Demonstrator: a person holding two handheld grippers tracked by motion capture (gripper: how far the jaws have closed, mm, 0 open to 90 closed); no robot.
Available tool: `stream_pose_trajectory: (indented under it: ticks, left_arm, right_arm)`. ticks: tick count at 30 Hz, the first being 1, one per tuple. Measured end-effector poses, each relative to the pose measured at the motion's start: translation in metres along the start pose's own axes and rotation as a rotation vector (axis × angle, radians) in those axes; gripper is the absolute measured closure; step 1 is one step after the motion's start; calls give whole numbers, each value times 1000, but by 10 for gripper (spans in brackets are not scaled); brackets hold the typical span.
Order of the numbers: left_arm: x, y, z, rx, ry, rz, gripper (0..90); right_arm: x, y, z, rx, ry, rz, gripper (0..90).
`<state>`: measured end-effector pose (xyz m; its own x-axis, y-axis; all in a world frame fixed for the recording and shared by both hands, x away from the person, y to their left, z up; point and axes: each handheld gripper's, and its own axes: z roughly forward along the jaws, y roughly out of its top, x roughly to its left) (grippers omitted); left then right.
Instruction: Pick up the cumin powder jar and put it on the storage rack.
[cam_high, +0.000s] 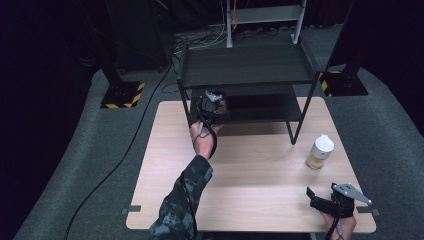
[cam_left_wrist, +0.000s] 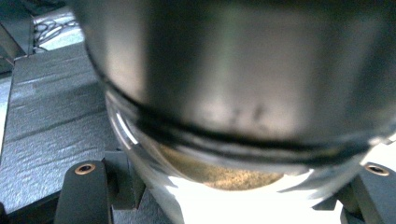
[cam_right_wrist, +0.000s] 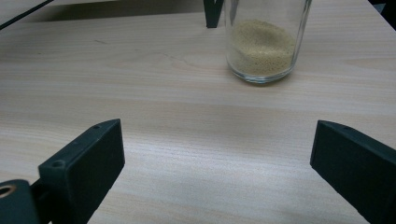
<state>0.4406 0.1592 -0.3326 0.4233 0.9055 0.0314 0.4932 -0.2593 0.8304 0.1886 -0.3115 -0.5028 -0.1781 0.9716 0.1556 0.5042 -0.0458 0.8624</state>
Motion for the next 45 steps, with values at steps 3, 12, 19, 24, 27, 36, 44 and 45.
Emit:
stream_pose_trajectory:
  ticks: [3, 12, 19, 24, 27, 36, 44, 45]
  left_arm:
    - [0, -1, 3, -11, 1, -8, 302]
    - [-1, -3, 7, -29, 10, -12, 303]
    - [1, -5, 8, -35, 4, -6, 302]
    - [1, -5, 8, -35, 0, -5, 301]
    - [1, -3, 7, -29, 4, -3, 301]
    - [7, -8, 7, -29, -41, 32, 1]
    - [6, -27, -9, -46, -43, 25, 0]
    - [5, -30, -12, -49, -46, 27, 0]
  right_arm:
    - [0, 0, 0, 0, 1, 0, 14]
    - [0, 1, 0, 3, 2, -2, 14]
    - [0, 1, 0, 4, 2, -2, 14]
    - [0, 1, 0, 3, 1, -2, 14]
    - [0, 1, 0, 3, 3, -2, 14]
    - [0, 0, 0, 0, 0, 0, 12]
    - [0, 0, 0, 0, -1, 0, 12]
    - [0, 0, 0, 1, -1, 0, 12]
